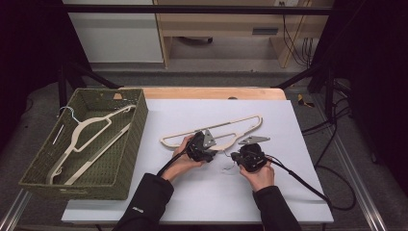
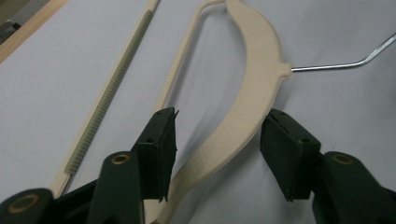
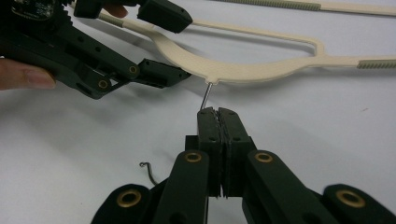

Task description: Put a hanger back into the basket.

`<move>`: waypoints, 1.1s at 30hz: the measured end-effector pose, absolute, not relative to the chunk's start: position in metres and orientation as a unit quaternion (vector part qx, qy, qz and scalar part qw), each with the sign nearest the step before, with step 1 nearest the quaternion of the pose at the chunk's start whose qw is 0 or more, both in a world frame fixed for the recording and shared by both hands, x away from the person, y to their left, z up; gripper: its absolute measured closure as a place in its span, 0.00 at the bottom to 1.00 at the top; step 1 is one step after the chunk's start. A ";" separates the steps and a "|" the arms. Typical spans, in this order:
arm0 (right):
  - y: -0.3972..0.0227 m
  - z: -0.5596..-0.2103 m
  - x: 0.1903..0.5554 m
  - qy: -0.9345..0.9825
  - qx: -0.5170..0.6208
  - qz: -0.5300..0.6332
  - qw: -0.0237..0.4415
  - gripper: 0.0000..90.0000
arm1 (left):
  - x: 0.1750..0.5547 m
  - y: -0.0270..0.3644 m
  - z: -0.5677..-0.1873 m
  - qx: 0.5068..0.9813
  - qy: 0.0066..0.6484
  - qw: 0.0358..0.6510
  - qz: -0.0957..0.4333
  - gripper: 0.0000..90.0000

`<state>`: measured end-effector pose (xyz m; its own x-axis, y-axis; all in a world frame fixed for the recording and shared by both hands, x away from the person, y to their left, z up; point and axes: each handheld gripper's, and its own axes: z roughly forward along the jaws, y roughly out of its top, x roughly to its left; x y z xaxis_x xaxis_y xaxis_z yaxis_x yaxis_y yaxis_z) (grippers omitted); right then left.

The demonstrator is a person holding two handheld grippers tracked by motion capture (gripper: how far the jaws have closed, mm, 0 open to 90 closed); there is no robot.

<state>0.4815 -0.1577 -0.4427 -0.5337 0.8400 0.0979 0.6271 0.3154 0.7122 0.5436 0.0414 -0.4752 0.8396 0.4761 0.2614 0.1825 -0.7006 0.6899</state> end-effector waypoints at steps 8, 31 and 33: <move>-0.160 -0.440 0.480 0.800 0.454 0.364 0.146 0.99 | 0.541 0.037 -0.472 0.910 0.150 0.320 0.217 0.65; -0.211 -0.419 0.474 0.749 0.455 0.432 0.213 0.40 | 0.531 0.053 -0.440 0.902 0.140 0.336 0.231 0.81; -0.211 -0.421 0.475 0.753 0.450 0.429 0.217 0.34 | 0.532 0.055 -0.437 0.901 0.144 0.338 0.231 0.82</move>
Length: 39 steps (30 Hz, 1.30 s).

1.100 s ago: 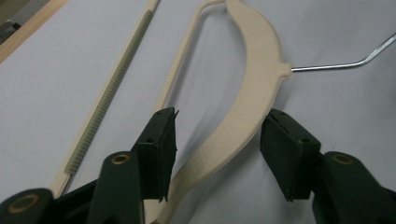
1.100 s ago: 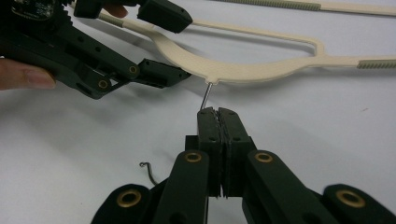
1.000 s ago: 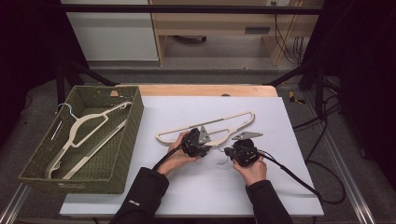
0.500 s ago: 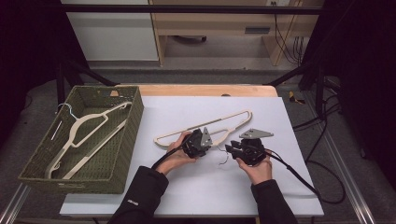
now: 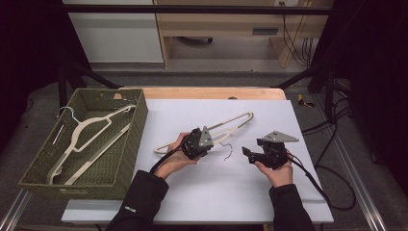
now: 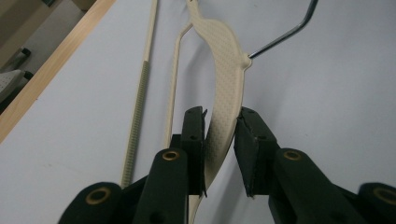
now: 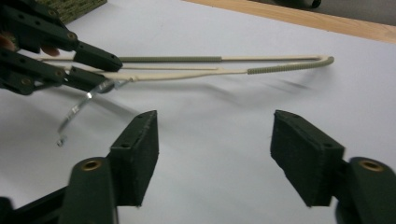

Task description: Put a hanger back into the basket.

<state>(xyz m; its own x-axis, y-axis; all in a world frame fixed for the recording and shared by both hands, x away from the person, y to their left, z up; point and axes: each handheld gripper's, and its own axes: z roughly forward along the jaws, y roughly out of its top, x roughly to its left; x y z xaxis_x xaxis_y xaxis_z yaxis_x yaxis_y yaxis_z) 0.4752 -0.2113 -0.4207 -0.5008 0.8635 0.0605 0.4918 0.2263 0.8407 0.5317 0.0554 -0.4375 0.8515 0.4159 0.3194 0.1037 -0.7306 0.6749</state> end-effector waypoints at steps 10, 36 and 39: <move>-0.213 -0.420 0.474 0.753 0.445 0.430 0.222 0.24 | 0.535 0.067 -0.419 0.885 0.175 0.348 0.254 0.88; -0.228 -0.413 0.466 0.749 0.426 0.449 0.237 0.14 | 0.531 0.117 -0.373 0.840 0.266 0.403 0.247 0.96; -0.230 -0.411 0.465 0.747 0.425 0.452 0.239 0.13 | 0.525 0.123 -0.363 0.835 0.271 0.411 0.247 0.96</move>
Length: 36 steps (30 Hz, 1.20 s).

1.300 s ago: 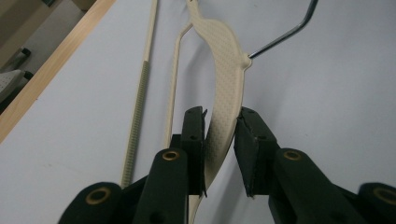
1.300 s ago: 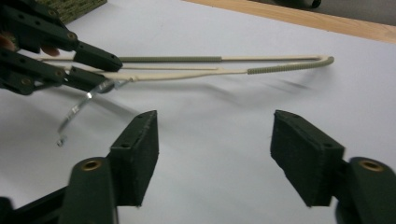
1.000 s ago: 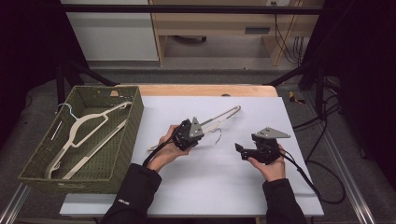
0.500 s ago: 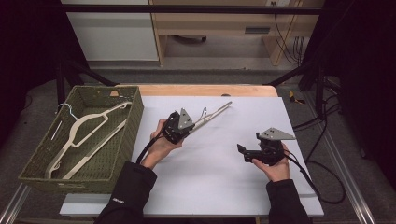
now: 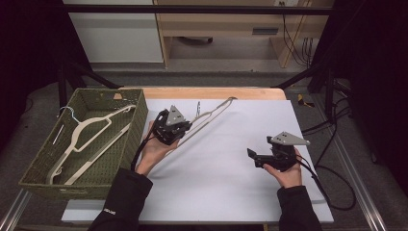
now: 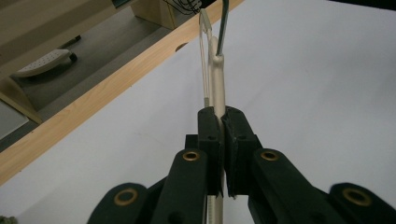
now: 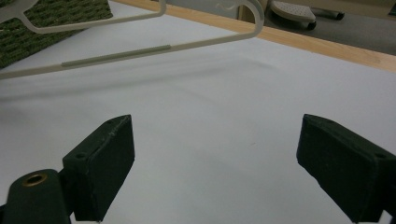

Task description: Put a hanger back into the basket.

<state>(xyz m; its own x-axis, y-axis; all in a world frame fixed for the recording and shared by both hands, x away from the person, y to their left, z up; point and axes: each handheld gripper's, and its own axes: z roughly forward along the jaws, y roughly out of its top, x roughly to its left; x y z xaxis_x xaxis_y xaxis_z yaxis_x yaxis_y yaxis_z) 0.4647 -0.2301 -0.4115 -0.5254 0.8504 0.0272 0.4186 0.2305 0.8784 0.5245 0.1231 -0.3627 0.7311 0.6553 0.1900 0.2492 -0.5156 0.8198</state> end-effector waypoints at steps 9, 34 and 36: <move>-0.239 -0.402 0.459 0.736 0.422 0.469 0.247 0.08 | 0.498 0.143 -0.321 0.830 0.273 0.424 0.239 0.96; -0.254 -0.385 0.444 0.718 0.410 0.492 0.273 0.03 | 0.457 0.256 -0.241 0.800 0.290 0.460 0.254 0.96; -0.254 -0.385 0.444 0.721 0.408 0.490 0.274 0.03 | 0.457 0.267 -0.240 0.797 0.297 0.458 0.256 0.96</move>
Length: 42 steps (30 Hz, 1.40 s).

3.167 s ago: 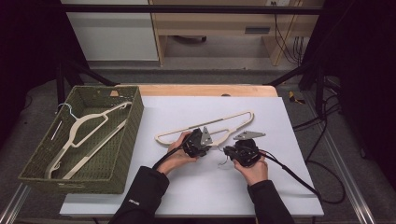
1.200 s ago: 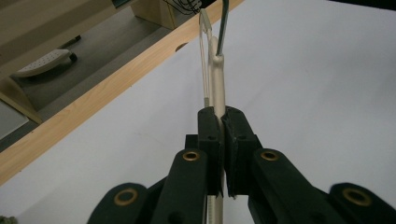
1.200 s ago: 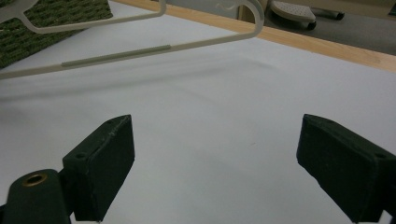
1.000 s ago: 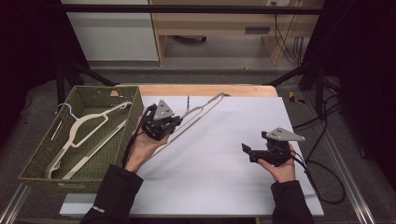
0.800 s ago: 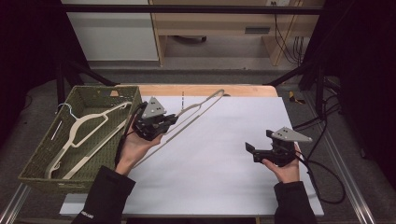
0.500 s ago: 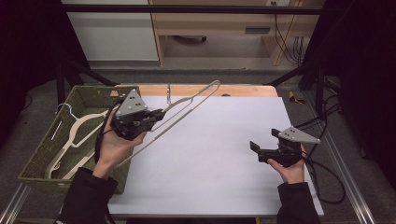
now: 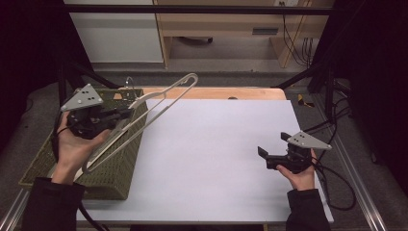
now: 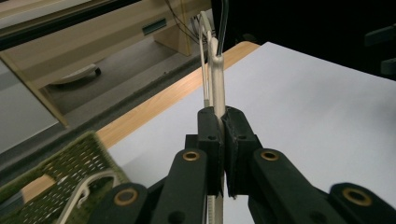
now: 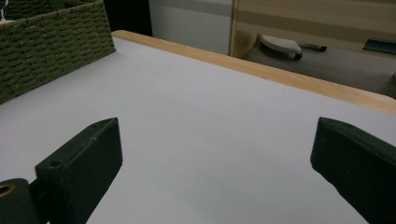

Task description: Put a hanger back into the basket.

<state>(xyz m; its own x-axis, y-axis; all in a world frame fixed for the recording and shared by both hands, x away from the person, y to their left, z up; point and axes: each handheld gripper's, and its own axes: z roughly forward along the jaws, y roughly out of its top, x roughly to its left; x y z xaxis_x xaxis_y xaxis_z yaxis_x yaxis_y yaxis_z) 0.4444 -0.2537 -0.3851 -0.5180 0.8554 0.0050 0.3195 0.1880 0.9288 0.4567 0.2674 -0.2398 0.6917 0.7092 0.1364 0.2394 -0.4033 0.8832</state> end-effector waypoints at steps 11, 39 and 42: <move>-0.254 -0.385 0.444 0.719 0.407 0.492 0.273 0.03 | 0.456 0.323 -0.242 0.781 0.322 0.466 0.262 0.96; -0.252 -0.389 0.446 0.727 0.409 0.482 0.268 0.03 | 0.486 0.417 -0.293 0.772 0.391 0.429 0.258 0.96; -0.253 -0.389 0.446 0.727 0.408 0.482 0.269 0.03 | 0.487 0.418 -0.297 0.779 0.391 0.419 0.255 0.96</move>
